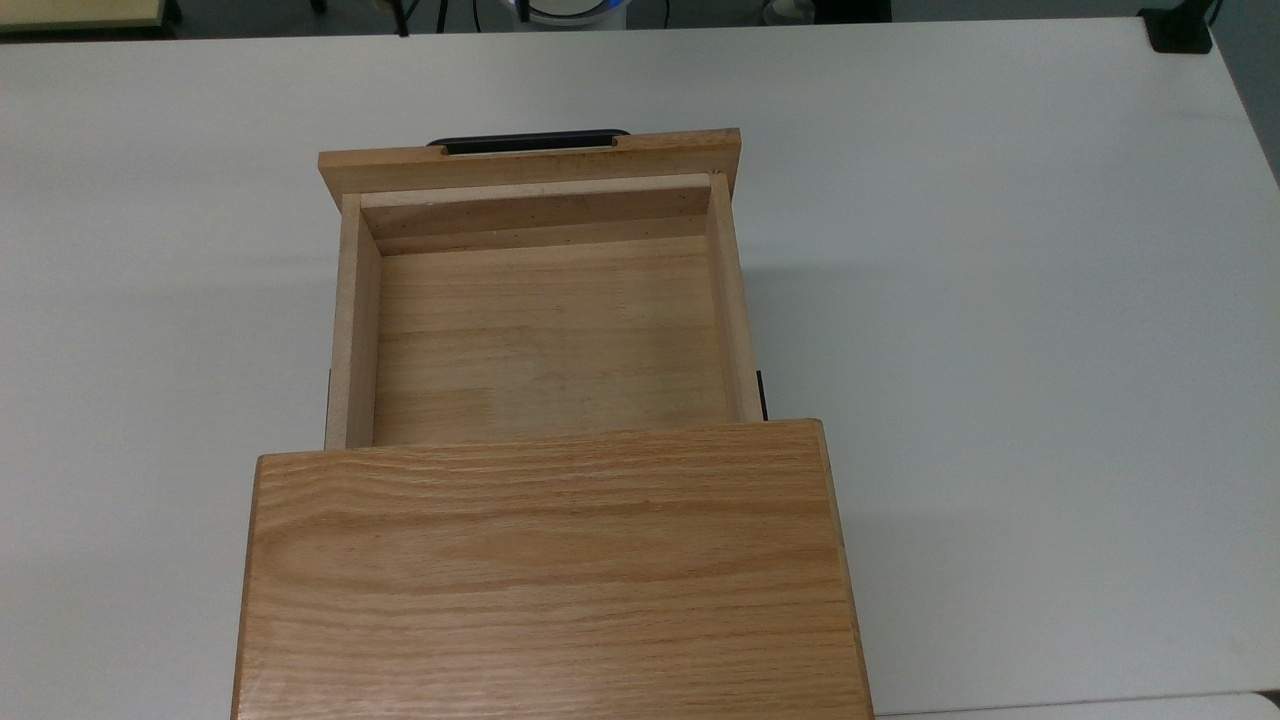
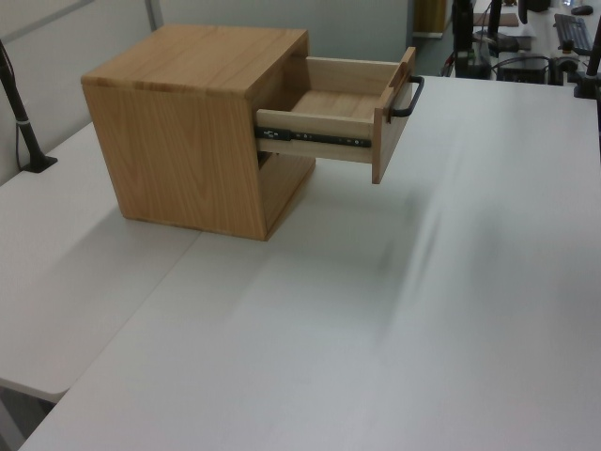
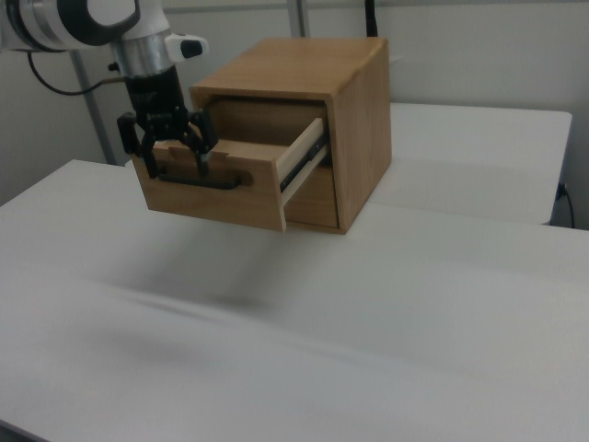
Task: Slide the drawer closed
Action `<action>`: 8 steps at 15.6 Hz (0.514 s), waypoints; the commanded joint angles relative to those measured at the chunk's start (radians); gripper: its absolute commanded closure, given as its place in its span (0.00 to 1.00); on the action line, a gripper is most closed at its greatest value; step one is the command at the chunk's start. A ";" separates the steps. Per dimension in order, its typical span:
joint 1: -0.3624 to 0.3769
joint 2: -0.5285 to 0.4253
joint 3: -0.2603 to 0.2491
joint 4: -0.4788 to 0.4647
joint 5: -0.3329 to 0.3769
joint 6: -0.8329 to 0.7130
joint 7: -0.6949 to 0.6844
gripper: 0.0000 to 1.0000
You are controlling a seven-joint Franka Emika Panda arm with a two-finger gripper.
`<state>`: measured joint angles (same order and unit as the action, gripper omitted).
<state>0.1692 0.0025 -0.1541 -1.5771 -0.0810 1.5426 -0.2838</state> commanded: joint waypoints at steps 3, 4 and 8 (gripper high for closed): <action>0.007 0.025 0.028 -0.044 0.014 0.091 0.114 0.89; 0.009 0.036 0.036 -0.044 0.014 0.120 0.196 1.00; 0.012 0.120 0.057 -0.049 0.009 0.246 0.300 1.00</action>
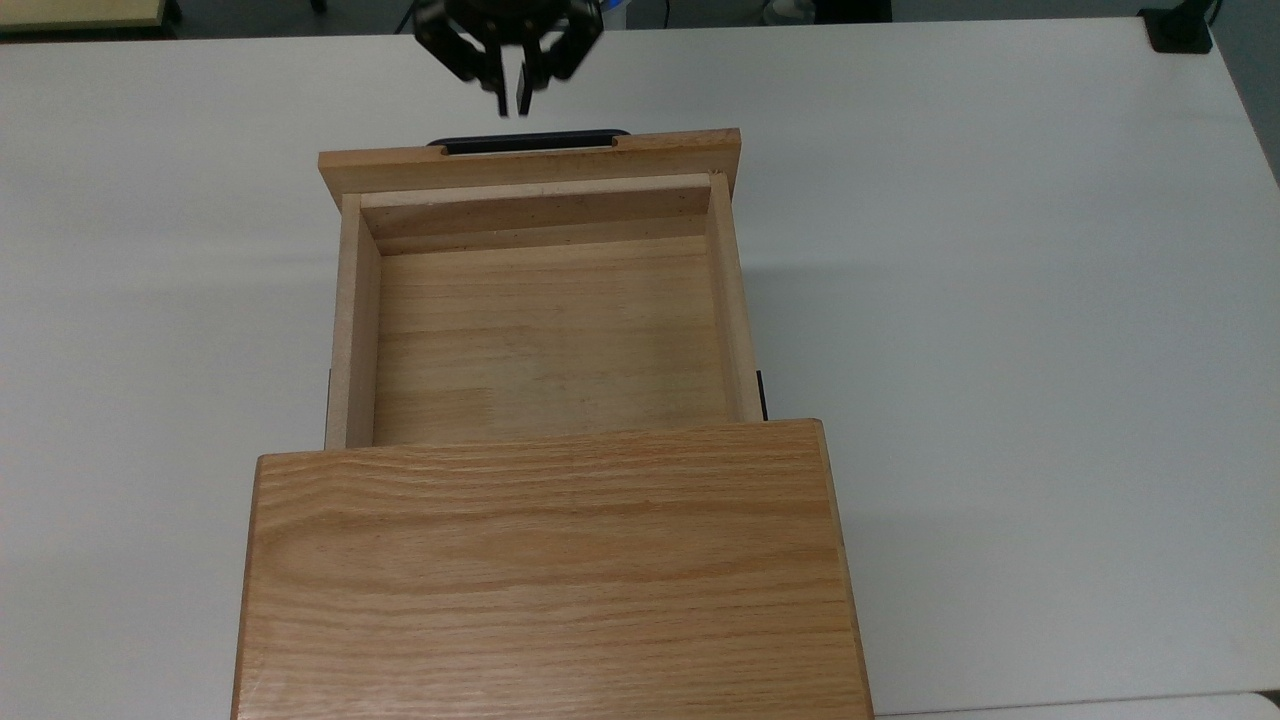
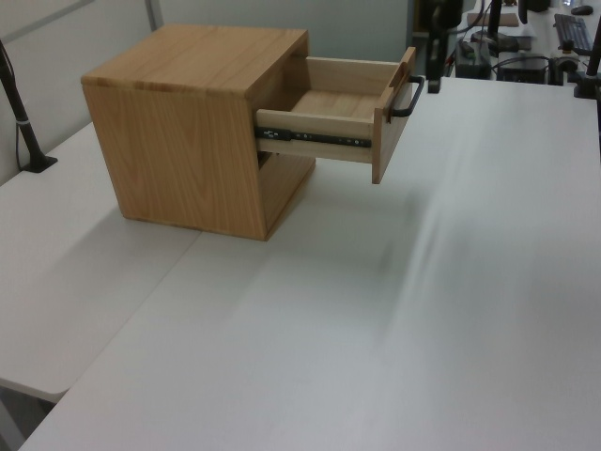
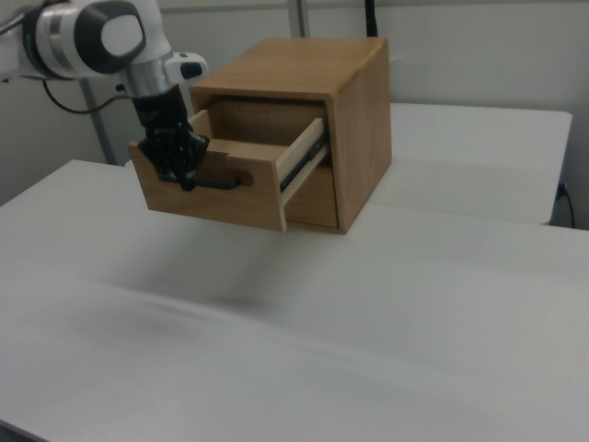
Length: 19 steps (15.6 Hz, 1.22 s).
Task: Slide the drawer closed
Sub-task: 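Push the drawer front with the gripper into the wooden cabinet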
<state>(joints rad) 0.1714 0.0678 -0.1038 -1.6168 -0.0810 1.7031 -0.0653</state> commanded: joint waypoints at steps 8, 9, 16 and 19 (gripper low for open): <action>-0.001 0.199 0.006 0.066 -0.009 0.397 0.344 1.00; -0.001 0.225 0.006 0.093 -0.029 0.441 0.375 1.00; -0.001 0.351 0.003 0.236 -0.170 0.651 0.645 1.00; 0.002 0.386 0.001 0.250 -0.247 0.772 0.784 1.00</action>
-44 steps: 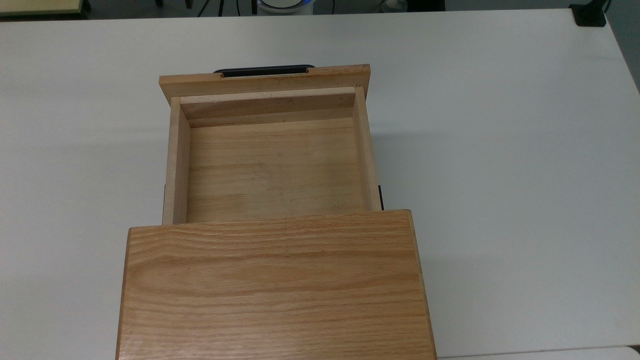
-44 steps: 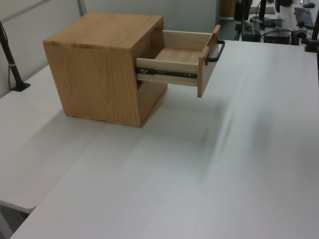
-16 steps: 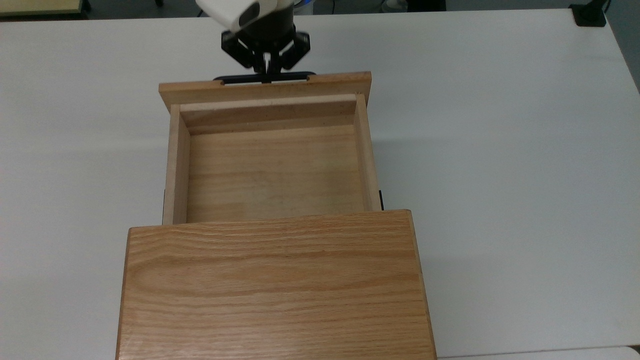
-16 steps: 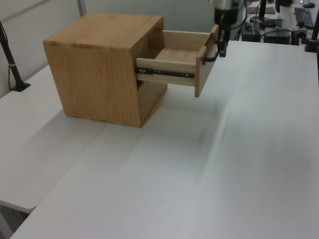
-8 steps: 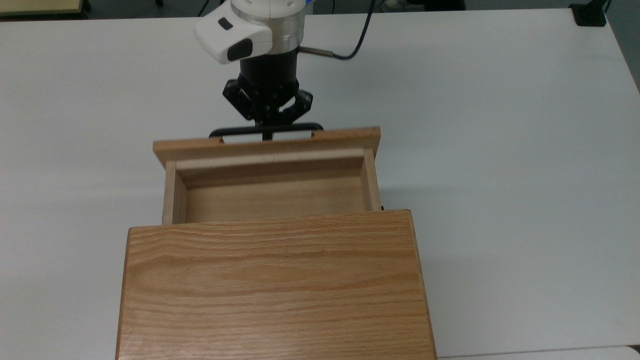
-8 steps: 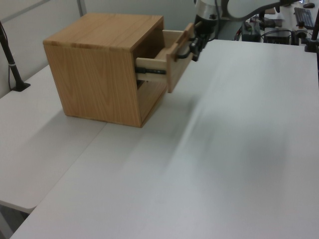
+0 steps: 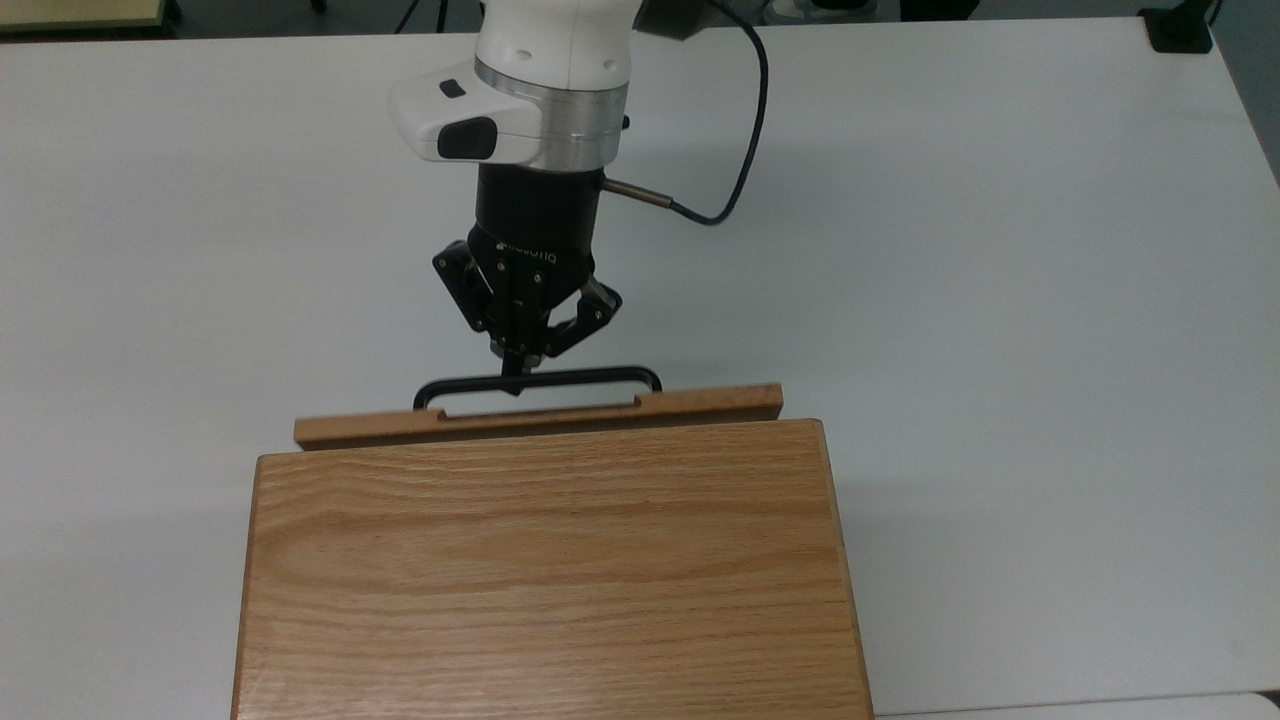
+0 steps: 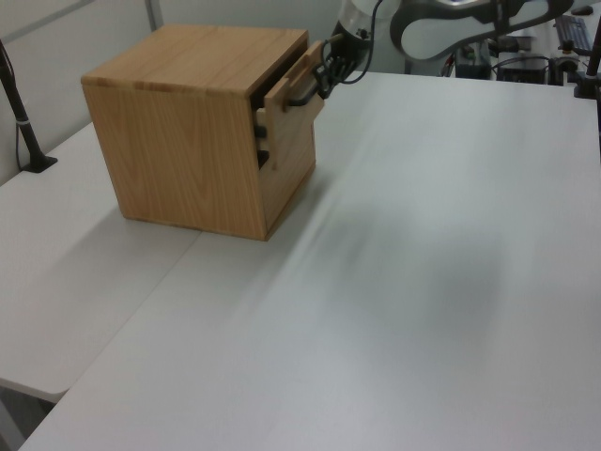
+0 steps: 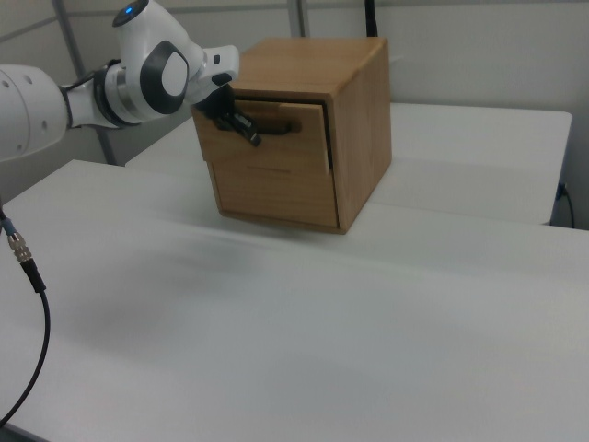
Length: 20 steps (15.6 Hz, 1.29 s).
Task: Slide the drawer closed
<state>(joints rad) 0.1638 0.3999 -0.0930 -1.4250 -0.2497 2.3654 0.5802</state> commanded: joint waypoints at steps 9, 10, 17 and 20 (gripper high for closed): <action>-0.021 -0.146 0.071 -0.090 -0.145 -0.195 0.022 1.00; -0.050 -0.185 0.113 -0.091 -0.122 -0.309 -0.015 0.98; -0.081 -0.401 0.156 -0.138 0.150 -0.703 -0.092 0.00; -0.087 -0.502 0.156 -0.248 0.221 -0.695 -0.099 0.00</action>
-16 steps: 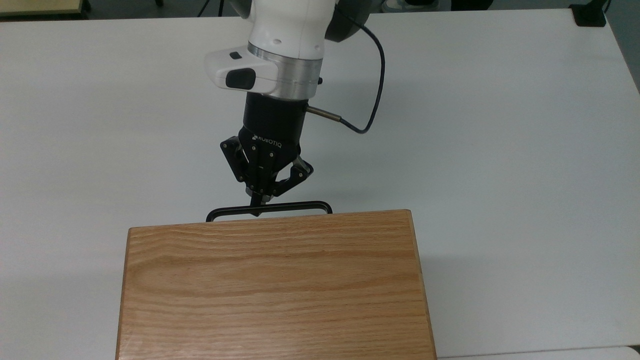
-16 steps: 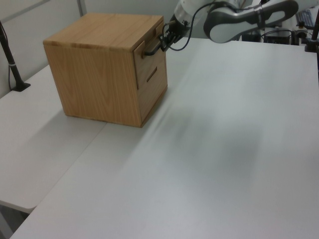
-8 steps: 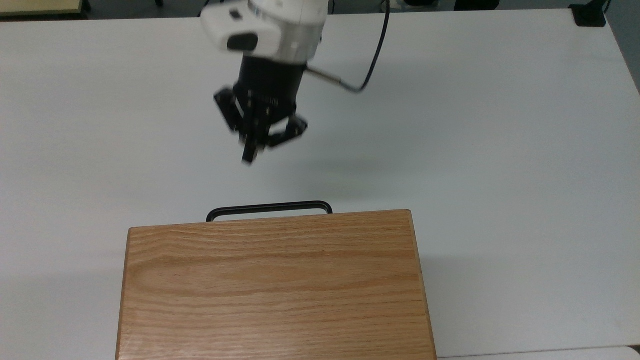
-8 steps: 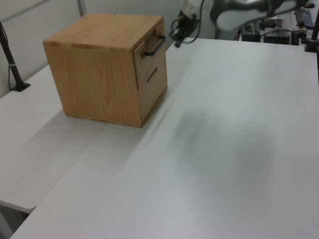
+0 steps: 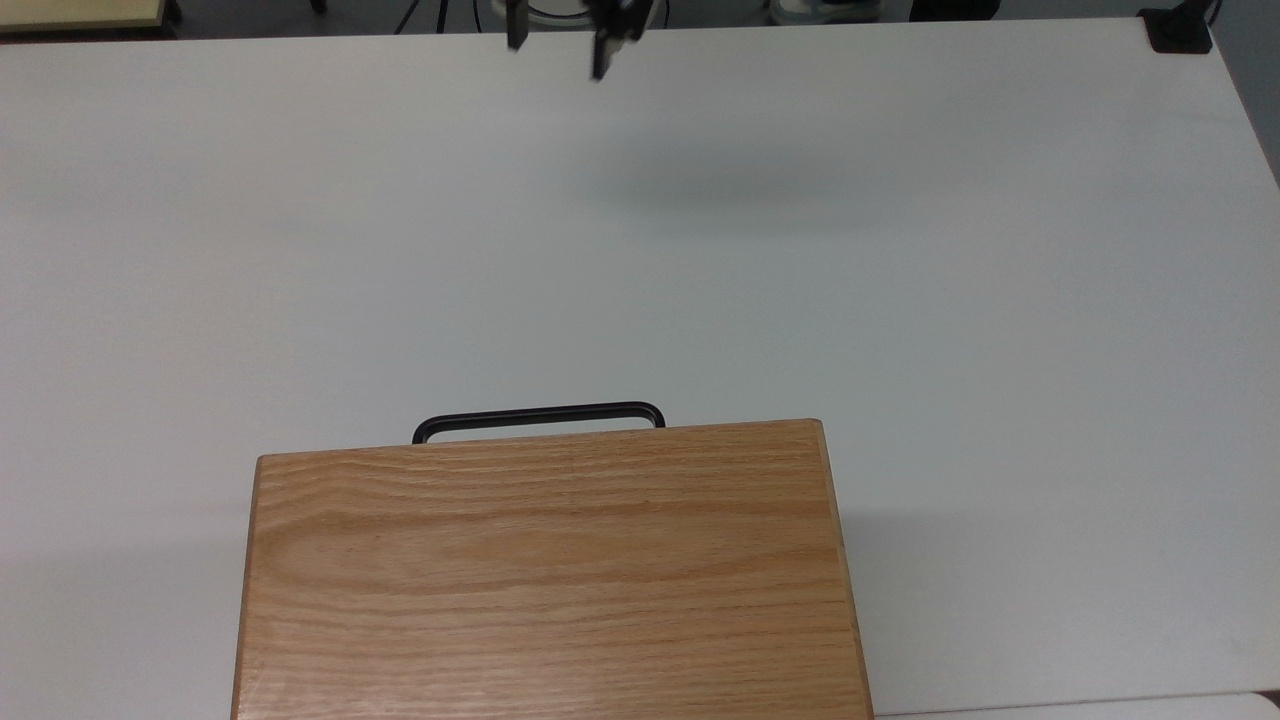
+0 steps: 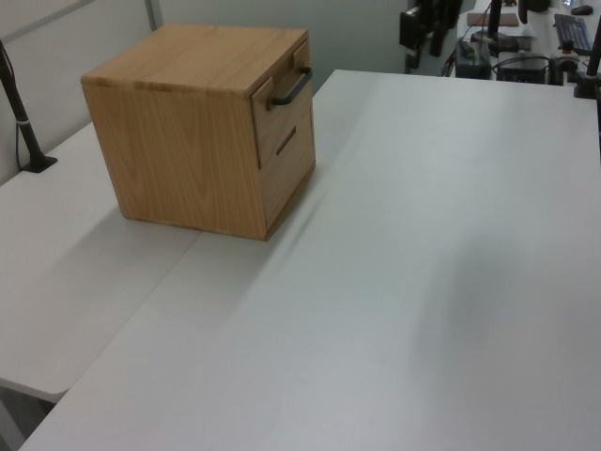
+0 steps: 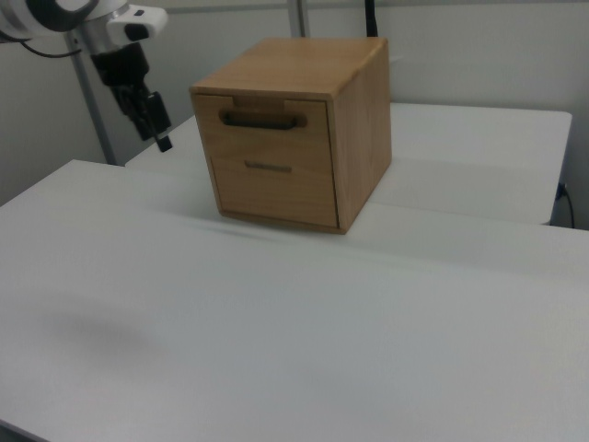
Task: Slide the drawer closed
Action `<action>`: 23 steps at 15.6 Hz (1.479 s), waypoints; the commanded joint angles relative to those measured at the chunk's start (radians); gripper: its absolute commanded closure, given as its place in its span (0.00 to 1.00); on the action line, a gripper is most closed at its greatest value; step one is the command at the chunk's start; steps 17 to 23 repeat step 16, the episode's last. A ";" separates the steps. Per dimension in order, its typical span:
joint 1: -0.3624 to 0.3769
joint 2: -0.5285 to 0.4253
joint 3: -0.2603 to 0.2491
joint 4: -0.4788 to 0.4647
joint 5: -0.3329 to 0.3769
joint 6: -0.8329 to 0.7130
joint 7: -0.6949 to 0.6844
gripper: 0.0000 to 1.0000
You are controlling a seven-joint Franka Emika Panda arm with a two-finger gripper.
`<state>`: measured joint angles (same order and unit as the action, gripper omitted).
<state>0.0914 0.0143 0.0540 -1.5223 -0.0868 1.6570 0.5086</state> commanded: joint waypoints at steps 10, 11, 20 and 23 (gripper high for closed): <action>-0.090 -0.114 -0.045 -0.150 0.056 0.038 -0.469 0.00; -0.090 -0.114 -0.046 -0.148 0.058 0.040 -0.469 0.00; -0.090 -0.102 -0.046 -0.144 0.061 0.044 -0.473 0.00; -0.090 -0.102 -0.046 -0.144 0.061 0.044 -0.473 0.00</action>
